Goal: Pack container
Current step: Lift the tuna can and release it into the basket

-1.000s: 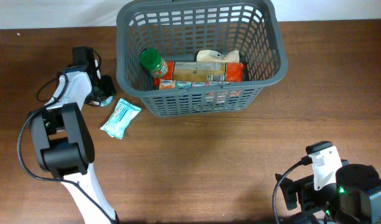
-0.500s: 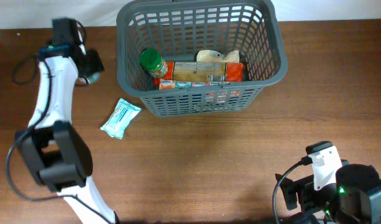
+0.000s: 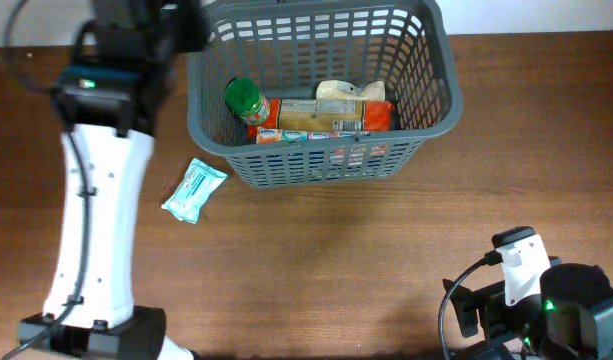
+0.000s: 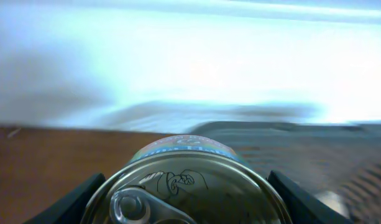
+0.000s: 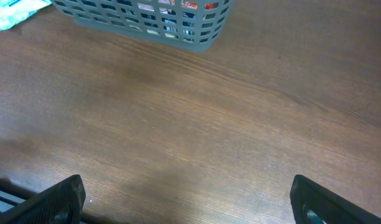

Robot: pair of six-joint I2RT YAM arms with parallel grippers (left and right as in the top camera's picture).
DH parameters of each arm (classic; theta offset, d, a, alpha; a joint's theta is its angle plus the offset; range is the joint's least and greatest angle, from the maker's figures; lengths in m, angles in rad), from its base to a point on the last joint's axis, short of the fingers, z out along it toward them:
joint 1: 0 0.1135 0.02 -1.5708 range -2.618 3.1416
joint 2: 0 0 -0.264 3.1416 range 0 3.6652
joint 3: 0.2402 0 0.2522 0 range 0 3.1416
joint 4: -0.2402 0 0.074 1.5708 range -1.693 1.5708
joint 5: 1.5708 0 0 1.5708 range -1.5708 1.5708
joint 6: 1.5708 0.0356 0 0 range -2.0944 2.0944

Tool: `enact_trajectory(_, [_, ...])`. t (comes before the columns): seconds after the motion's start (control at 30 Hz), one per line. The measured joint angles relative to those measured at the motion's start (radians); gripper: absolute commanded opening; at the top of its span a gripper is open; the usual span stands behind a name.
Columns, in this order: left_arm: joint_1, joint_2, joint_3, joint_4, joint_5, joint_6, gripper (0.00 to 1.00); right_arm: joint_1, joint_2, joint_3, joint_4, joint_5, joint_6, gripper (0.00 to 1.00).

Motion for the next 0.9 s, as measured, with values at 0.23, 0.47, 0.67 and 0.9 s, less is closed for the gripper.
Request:
enact_trajectory(0.23, [-0.124,0.106,0.000,0.002,0.073,0.034,0.30,0.000,0.000,0.000,0.000,0.000,0.000,0.99])
enact_trajectory(0.47, [-0.132,0.282,-0.003,-0.003,0.082,0.037,0.30,0.000,0.000,0.000,0.000,0.000,0.000,0.99])
enact_trajectory(0.67, [-0.132,0.317,-0.008,0.006,0.108,0.037,0.36,0.000,0.000,0.000,0.000,0.000,0.000,0.99])
enact_trajectory(0.9, [-0.132,0.314,-0.003,0.001,0.133,0.040,0.99,0.000,0.000,0.000,0.000,0.000,0.000,0.99])
